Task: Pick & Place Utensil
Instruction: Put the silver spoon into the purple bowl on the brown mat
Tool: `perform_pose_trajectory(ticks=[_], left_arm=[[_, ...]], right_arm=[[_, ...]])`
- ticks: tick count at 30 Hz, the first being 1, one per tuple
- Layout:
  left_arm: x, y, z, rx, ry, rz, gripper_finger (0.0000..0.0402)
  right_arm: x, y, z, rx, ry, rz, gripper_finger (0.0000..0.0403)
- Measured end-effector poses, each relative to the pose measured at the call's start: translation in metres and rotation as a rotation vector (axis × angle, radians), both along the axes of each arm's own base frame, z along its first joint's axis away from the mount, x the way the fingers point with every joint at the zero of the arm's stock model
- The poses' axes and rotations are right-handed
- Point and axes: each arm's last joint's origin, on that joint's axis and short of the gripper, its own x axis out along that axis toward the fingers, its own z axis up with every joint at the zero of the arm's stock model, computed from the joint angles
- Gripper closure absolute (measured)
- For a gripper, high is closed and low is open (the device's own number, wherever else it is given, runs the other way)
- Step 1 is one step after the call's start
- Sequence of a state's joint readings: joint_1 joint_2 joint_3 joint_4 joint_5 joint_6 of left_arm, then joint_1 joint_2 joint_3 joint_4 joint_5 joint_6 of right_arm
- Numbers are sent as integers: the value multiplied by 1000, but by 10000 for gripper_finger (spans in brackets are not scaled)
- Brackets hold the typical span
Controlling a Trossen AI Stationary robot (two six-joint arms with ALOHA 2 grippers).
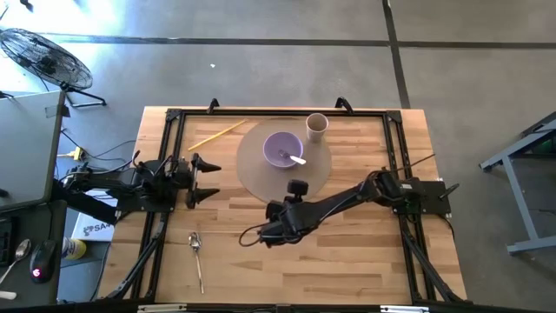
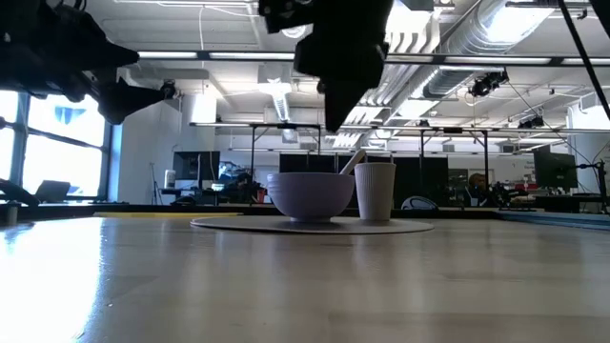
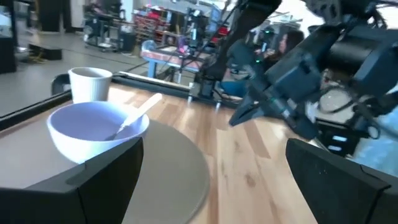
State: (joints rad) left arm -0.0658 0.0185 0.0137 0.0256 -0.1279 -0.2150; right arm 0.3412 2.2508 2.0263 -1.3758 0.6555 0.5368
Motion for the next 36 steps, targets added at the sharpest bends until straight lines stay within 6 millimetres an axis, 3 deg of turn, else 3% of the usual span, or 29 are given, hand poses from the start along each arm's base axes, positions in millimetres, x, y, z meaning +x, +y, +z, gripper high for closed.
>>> perform_pose_trajectory(ticks=[6, 12, 19, 24, 31, 36], left_arm=[[0, 1, 2, -25, 14, 22, 15], [5, -4, 6, -196, 94, -81, 15], [20, -22, 20, -290, 259, -155, 15], [32, -47, 30, -390, 520, -196, 15], [42, -104, 46, -515, 874, -327, 15], [40, -135, 40, -547, 1164, -275, 15]], right_arm=[[-27, -5, 8, 56, -133, -15, 402], [-58, -21, 13, 179, -275, -2, 399], [-92, -44, 27, 245, -432, -3, 402], [-110, -56, 30, 261, -523, 25, 399], [-128, -68, 28, 251, -562, 62, 401], [-132, -74, 23, 241, -554, 53, 396]])
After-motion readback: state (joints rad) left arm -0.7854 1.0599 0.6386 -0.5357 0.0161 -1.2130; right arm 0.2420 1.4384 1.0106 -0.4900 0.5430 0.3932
